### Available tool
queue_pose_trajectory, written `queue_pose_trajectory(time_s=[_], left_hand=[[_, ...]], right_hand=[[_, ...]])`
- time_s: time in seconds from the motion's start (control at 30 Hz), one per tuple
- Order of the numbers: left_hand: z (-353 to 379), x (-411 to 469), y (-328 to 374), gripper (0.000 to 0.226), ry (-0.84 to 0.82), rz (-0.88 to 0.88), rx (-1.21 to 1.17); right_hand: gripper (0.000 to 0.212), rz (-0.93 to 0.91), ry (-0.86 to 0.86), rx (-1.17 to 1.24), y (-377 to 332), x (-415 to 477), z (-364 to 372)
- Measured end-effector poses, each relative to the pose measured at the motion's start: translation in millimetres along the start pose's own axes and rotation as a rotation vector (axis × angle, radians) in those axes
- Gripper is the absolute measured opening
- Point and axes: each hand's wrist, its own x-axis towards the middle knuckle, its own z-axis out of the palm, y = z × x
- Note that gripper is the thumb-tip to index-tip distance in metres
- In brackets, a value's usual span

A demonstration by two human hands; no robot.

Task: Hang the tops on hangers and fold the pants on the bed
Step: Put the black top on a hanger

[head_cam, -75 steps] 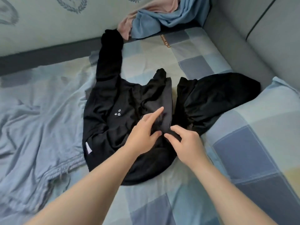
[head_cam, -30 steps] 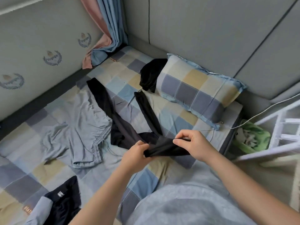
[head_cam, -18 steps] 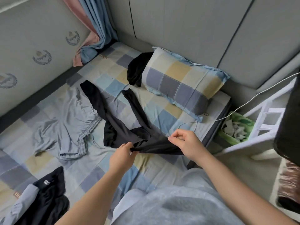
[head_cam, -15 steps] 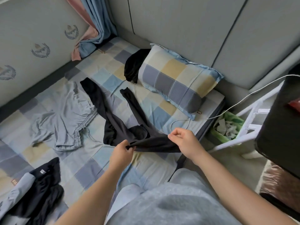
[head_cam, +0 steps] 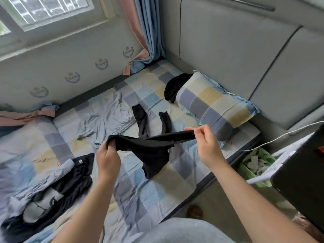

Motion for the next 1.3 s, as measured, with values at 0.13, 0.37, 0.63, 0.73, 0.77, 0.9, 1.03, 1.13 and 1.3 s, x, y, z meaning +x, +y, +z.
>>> queue_pose_trajectory(time_s=[0.13,0.37,0.63,0.73,0.77,0.9,1.03,1.13,1.3], left_hand=[[-62,11,33,0.038,0.076,0.177,-0.113],[-139,15,105,0.042,-0.093,0.448,-0.012],[-215,18,128,0.04,-0.137,0.585,0.114],[-253,27,113,0.033,-0.105,0.558,0.1],[-262,29,107,0.033,-0.106,0.544,0.1],[-280,26,90,0.044,-0.108,0.528,0.056],[-300,22,75,0.039,-0.144,0.444,-0.012],[-315,25,64,0.037,-0.226,0.363,-0.008],[-326,20,58,0.038,-0.369,0.23,-0.054]], right_hand=[[0.023,-0.11,0.033,-0.008,-42,-7,36],[0.025,-0.193,-0.239,-0.034,-119,-38,126],[0.009,-0.348,-0.613,0.044,-184,-86,211],[0.018,-0.342,-0.55,0.134,-207,-80,217],[0.018,-0.34,-0.556,0.143,-216,-76,218],[0.017,-0.398,-0.567,0.109,-252,-59,230],[0.02,-0.431,-0.553,0.051,-292,-37,238],[0.019,-0.428,-0.506,0.029,-320,-17,243],[0.019,-0.437,-0.431,-0.037,-344,10,253]])
